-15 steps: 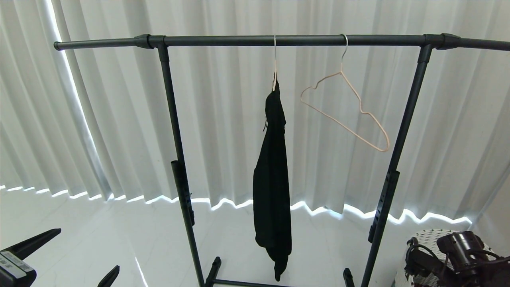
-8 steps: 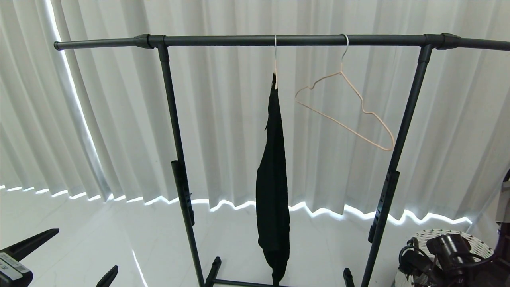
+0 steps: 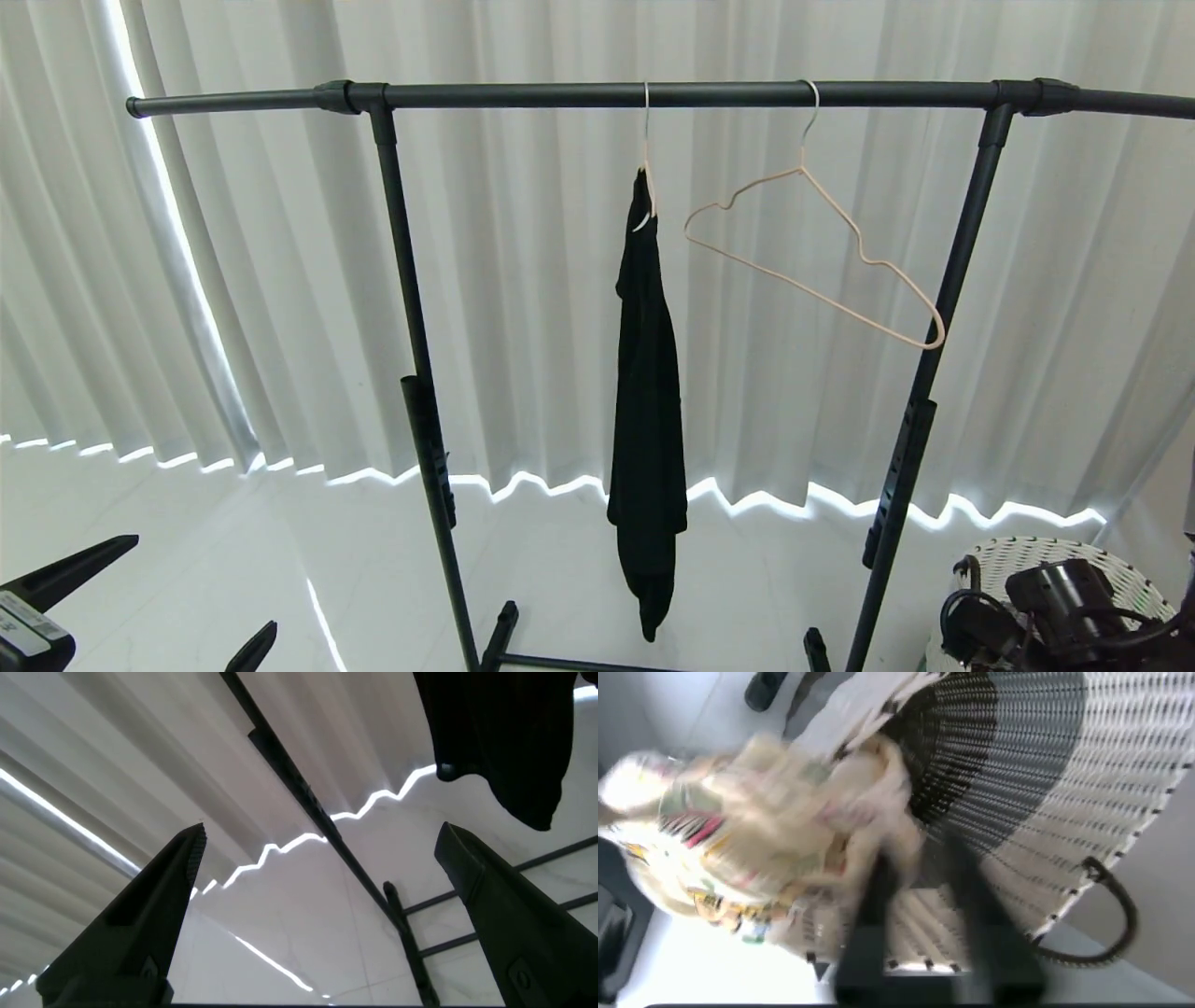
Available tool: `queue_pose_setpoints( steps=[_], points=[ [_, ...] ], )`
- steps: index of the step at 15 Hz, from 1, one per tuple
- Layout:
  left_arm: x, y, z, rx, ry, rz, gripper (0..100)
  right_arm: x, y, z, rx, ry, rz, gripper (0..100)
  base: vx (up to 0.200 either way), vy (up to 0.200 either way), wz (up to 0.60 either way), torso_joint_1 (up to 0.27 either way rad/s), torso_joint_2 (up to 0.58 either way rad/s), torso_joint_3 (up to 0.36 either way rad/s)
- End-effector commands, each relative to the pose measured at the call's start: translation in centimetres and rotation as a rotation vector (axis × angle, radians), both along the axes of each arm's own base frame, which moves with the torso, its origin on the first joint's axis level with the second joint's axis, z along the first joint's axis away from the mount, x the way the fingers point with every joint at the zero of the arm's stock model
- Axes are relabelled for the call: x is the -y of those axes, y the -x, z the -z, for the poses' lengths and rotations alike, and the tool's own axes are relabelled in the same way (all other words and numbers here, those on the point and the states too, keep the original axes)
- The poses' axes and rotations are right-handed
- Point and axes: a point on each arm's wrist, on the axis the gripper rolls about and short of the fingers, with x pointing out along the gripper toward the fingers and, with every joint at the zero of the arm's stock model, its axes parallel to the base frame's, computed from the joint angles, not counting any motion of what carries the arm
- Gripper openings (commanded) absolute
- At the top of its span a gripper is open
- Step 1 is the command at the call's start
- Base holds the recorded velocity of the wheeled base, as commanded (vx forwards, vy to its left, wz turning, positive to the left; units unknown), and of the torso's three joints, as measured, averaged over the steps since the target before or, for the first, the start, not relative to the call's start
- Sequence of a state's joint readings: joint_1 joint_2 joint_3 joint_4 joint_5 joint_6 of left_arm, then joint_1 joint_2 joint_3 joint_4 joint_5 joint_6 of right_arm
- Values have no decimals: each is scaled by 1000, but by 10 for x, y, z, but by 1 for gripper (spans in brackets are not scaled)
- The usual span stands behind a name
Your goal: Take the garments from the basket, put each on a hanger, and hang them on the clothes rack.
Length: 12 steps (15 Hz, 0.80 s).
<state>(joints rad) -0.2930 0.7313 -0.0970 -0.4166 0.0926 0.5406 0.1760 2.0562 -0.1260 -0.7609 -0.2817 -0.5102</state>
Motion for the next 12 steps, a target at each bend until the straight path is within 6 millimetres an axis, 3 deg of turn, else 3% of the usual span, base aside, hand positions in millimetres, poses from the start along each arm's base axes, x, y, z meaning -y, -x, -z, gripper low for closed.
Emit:
queue_pose_setpoints(
  steps=[1, 5, 10, 12],
  points=[
    [0, 0, -2, 7, 1, 1, 100, -15, 5, -21, 101, -17, -83, 0, 0, 0, 0, 0, 0, 0],
    [-2, 5, 4, 9, 1, -7, 100, -35, -3, -60, 247, -58, -174, 0, 0, 0, 0, 0, 0, 0],
    [-3, 5, 3, 13, 3, -36, 100, -37, 1, -141, 230, -65, -185, 0, 0, 0, 0, 0, 0, 0],
    [-4, 4, 4, 5, -2, -48, 100, -40, 6, -166, 282, -109, -223, 0, -200, 0, 0, 5, 2, -2]
  ],
)
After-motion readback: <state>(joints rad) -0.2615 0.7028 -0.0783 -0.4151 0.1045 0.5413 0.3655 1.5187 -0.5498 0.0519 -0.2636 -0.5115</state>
